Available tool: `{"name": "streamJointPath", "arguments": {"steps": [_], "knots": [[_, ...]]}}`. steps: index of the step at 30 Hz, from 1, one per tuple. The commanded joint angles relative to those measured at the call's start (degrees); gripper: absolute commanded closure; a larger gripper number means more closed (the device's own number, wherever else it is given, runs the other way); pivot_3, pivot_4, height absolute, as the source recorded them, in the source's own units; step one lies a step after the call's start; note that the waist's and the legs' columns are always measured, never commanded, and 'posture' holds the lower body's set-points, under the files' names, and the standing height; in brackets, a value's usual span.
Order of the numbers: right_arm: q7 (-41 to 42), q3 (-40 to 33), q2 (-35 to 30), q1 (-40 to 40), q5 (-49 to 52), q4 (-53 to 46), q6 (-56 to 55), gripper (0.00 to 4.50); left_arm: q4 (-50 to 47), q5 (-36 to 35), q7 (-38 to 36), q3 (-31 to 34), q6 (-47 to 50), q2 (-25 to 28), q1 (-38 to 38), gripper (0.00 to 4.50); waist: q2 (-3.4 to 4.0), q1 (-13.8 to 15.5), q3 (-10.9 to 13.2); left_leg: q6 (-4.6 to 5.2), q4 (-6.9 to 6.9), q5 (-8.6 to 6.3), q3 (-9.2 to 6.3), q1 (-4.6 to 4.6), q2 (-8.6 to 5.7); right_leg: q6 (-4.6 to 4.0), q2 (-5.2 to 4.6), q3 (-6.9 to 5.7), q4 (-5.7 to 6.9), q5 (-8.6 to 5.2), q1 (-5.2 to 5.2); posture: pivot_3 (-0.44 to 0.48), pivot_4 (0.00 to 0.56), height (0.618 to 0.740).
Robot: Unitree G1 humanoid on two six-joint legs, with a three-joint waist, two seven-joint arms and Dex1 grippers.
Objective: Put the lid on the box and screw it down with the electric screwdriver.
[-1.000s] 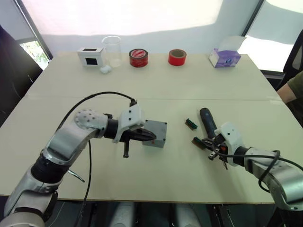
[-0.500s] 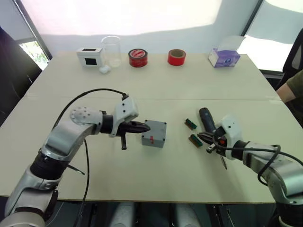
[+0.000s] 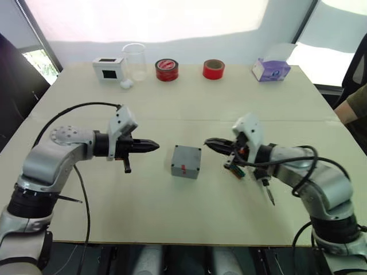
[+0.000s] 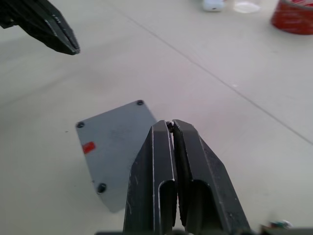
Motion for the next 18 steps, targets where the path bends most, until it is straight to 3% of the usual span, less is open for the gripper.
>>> {"name": "streamJointPath", "arguments": {"steps": [1, 18], "knots": [[-0.34, 1.56, 0.35, -0.08, -2.39, 0.34, -3.03, 4.45, -3.69, -1.9, 2.3, 2.67, 1.31, -0.27, 0.46, 4.5, 0.0, -0.03, 0.0, 0.0, 0.01, 0.0, 0.0, 0.0, -0.01, 0.0, 0.0, 0.0, 0.0, 0.0, 0.0, 0.0, 0.15, 0.74], [-0.85, 4.58, 3.75, 0.94, -8.97, 6.97, -10.04, 4.45, -5.67, -2.19, 5.88, 1.13, 1.39, -0.78, 1.57, 4.5, 0.0, -0.26, 0.0, -0.04, 0.0, 0.03, 0.01, 0.0, -0.01, -0.01, 0.02, 0.03, 0.11, 0.0, -0.1, 0.0, 0.15, 0.74]]}}
